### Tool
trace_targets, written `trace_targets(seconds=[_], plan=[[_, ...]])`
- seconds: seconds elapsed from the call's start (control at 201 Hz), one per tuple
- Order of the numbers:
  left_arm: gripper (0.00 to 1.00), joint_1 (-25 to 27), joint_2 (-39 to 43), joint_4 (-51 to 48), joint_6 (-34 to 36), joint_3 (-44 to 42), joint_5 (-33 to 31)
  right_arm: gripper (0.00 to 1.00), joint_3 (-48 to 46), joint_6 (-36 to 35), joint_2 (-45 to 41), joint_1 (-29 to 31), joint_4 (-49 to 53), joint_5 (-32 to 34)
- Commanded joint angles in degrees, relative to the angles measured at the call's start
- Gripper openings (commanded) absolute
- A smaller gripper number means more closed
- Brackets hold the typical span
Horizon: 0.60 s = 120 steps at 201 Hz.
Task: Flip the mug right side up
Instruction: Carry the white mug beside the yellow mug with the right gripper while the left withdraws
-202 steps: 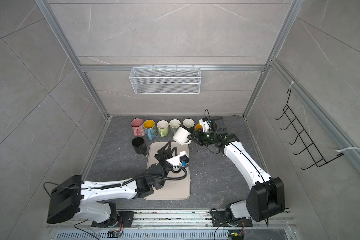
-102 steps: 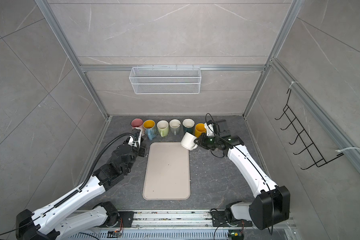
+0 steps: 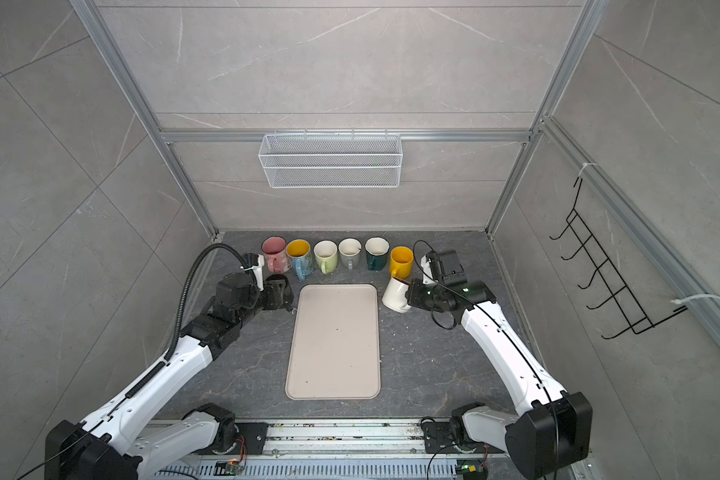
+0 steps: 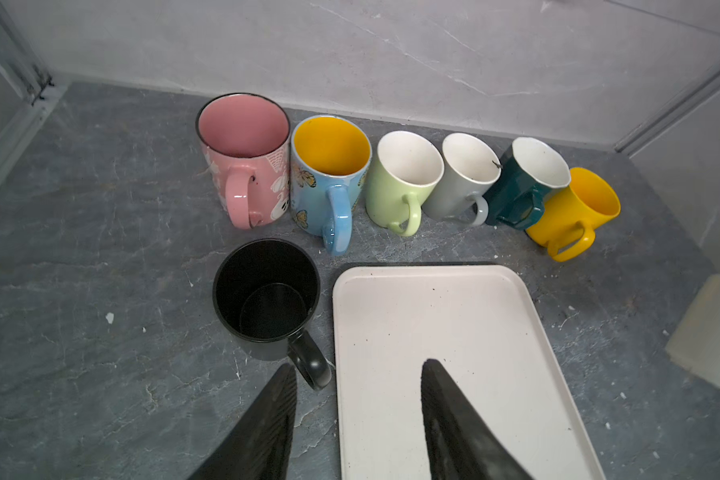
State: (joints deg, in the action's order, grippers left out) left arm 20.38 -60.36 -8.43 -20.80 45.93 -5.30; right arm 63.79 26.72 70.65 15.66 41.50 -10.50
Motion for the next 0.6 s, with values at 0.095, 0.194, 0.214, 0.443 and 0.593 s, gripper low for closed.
trace_targets(seconds=[0.095,0.194,0.214,0.443,0.593], plan=[[0.52,-7.28,-1.61,4.9,-10.43,0.02,14.53,0.0,-4.8,-2.37,-3.46,0.06,-5.06,7.02],[0.52,-8.18,-2.4,5.59,-11.41,-0.06,15.9,0.0,-6.92,-3.02,-3.5,0.2,-6.9,9.4],[0.52,-8.26,-2.55,5.73,-11.52,-0.05,16.09,0.0,-7.21,-3.12,-3.45,0.22,-7.3,9.75],[0.51,-8.78,-3.26,6.25,-11.61,-0.23,16.51,0.0,-11.28,-4.39,-3.38,2.56,-14.12,14.04],[0.52,-8.87,-3.1,6.49,-11.47,-0.47,16.45,0.0,-13.0,-6.34,-2.55,6.54,-18.39,19.09]])
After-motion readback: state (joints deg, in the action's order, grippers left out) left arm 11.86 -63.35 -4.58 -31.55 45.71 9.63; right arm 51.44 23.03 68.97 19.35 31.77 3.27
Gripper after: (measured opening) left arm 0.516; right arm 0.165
